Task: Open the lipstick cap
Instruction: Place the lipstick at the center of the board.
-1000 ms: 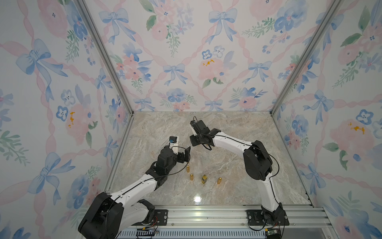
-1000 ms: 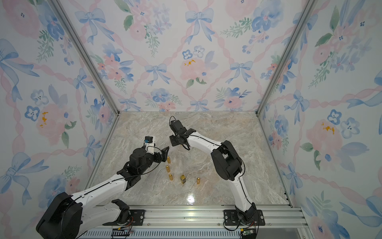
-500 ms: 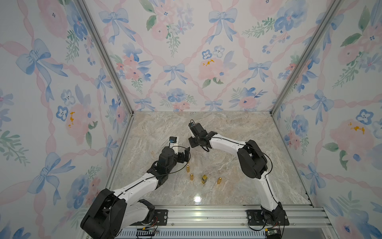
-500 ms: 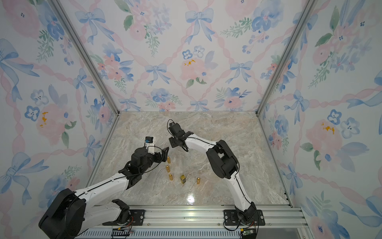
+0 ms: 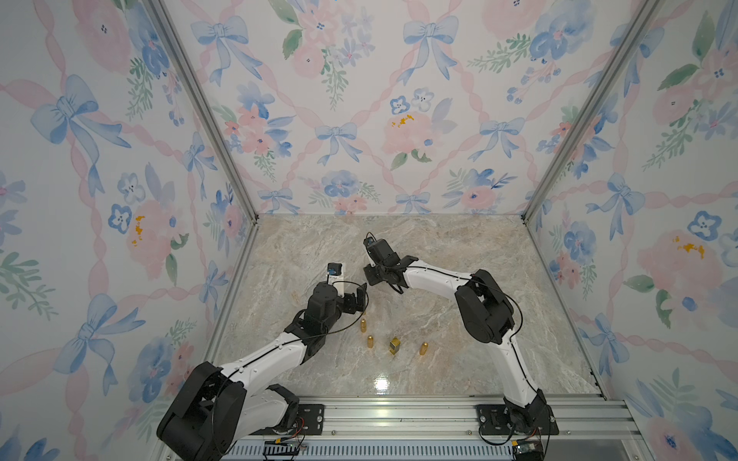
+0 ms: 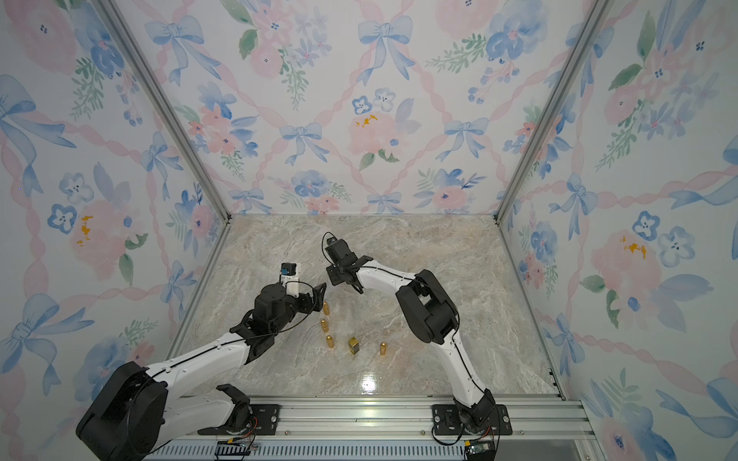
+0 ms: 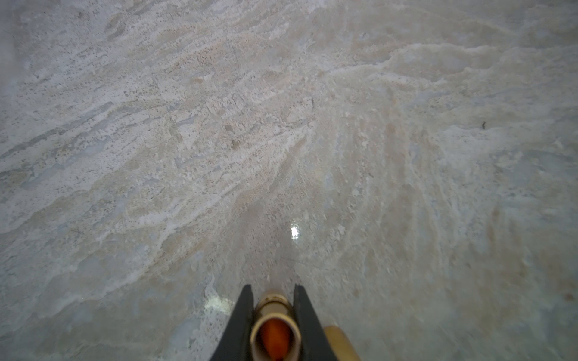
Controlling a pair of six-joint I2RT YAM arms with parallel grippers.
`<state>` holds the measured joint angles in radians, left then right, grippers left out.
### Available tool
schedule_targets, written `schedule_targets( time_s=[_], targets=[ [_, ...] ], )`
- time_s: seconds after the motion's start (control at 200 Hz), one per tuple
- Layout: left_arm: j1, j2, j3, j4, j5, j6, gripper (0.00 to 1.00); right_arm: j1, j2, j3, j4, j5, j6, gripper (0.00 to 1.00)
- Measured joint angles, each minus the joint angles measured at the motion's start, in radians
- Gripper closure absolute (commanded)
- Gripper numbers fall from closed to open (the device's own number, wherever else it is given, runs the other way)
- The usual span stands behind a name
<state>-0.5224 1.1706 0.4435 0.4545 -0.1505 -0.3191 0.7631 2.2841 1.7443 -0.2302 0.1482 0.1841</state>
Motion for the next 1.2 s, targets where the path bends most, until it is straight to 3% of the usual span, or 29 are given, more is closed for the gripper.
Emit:
schedule_targets(
  time_s=[0.335,0.855,1.2],
  targets=[
    [0.0,0.0,0.0,0.0,-0.003,0.0,0.02,0.006,0.0,-0.03,0.046,0.018,-0.014,0.79],
    [0.0,-0.005,0.0,0.0,-0.011,0.0,0.02,0.019,0.0,-0.034,0.046,0.021,-0.027,0.57],
    [0.0,-0.059,-0.004,0.0,-0.011,-0.007,0.02,0.019,-0.048,-0.008,-0.086,0.021,0.005,0.44]
  ],
)
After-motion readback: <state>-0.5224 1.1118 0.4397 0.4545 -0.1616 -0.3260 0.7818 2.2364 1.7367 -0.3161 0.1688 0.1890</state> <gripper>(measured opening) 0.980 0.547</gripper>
